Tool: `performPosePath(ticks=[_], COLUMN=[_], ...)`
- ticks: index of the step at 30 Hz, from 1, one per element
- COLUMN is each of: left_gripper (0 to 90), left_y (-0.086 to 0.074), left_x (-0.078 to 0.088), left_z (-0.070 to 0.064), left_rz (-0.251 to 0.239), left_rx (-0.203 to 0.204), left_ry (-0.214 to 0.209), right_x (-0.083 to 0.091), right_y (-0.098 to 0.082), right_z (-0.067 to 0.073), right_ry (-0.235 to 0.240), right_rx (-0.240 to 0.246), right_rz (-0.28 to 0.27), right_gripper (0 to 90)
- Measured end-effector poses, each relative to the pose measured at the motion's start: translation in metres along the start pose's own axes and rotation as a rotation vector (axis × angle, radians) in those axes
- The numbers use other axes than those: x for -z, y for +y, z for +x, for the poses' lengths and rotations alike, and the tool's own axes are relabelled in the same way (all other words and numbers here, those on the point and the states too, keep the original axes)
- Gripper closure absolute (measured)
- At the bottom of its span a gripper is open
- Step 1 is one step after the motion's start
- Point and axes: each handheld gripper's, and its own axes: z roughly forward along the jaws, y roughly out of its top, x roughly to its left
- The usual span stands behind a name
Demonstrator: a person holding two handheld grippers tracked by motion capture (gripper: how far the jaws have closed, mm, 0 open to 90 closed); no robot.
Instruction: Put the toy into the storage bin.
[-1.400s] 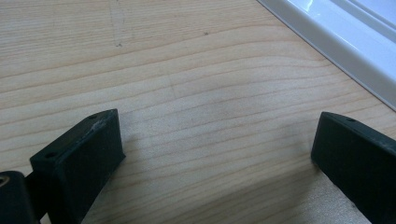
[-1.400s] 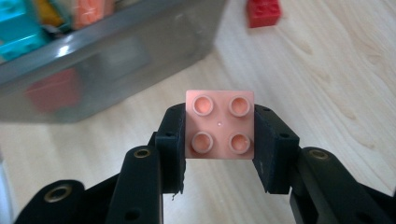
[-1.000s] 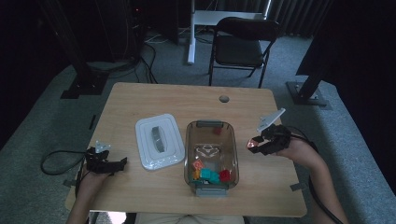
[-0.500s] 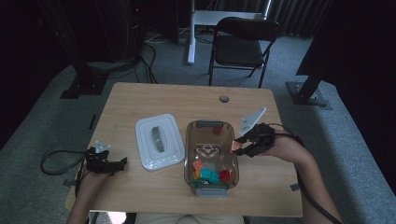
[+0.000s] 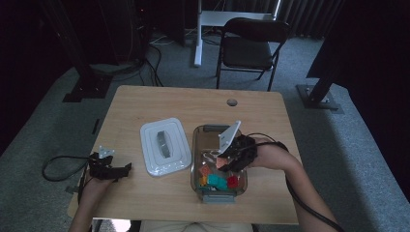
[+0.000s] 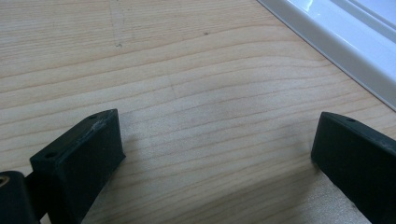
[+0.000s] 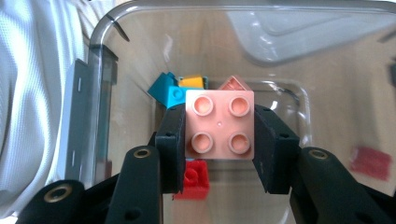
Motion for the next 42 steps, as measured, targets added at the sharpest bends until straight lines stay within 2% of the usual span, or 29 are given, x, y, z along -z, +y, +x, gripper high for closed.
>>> performPosePath(ticks=[1,4,9,14,16,19,21,27,35,38,42], left_gripper=[2.7,2.7,2.7,2.7,2.7,2.7,2.7,2.7,2.7,2.7,2.7], left_y=[0.000,0.000,0.000,0.000,0.000,0.000,0.000,0.000,0.000,0.000,0.000], left_x=[0.000,0.000,0.000,0.000,0.000,0.000,0.000,0.000,0.000,0.000,0.000], left_z=[0.000,0.000,0.000,0.000,0.000,0.000,0.000,0.000,0.000,0.000,0.000], left_rz=[0.000,0.000,0.000,0.002,0.002,0.002,0.002,0.002,0.001,0.001,0.000], left_rx=[0.000,0.000,0.000,0.000,0.000,0.000,0.001,-0.002,-0.001,-0.001,0.000], left_ry=[0.000,0.000,0.000,-0.001,0.000,0.000,0.000,-0.002,-0.002,-0.002,-0.002], right_x=[0.000,-0.016,-0.032,-0.043,-0.051,-0.060,-0.063,-0.073,-0.092,-0.094,-0.094], right_y=[0.000,0.009,0.019,0.025,0.028,0.031,0.034,0.040,0.046,0.046,0.045], right_z=[0.000,0.001,-0.001,-0.006,-0.013,-0.020,-0.021,-0.015,-0.013,-0.014,-0.014], right_ry=[0.000,0.037,0.056,0.050,0.030,0.030,0.031,0.053,0.058,0.058,0.066], right_rx=[0.000,0.019,0.029,0.021,0.001,-0.021,-0.029,0.003,-0.003,-0.001,-0.026], right_rz=[0.000,0.025,0.047,0.058,0.068,0.078,0.087,0.118,0.184,0.185,0.188], right_gripper=[58.8,58.8,58.7,58.8,58.8,58.7,58.8,58.7,58.6,58.6,58.4])
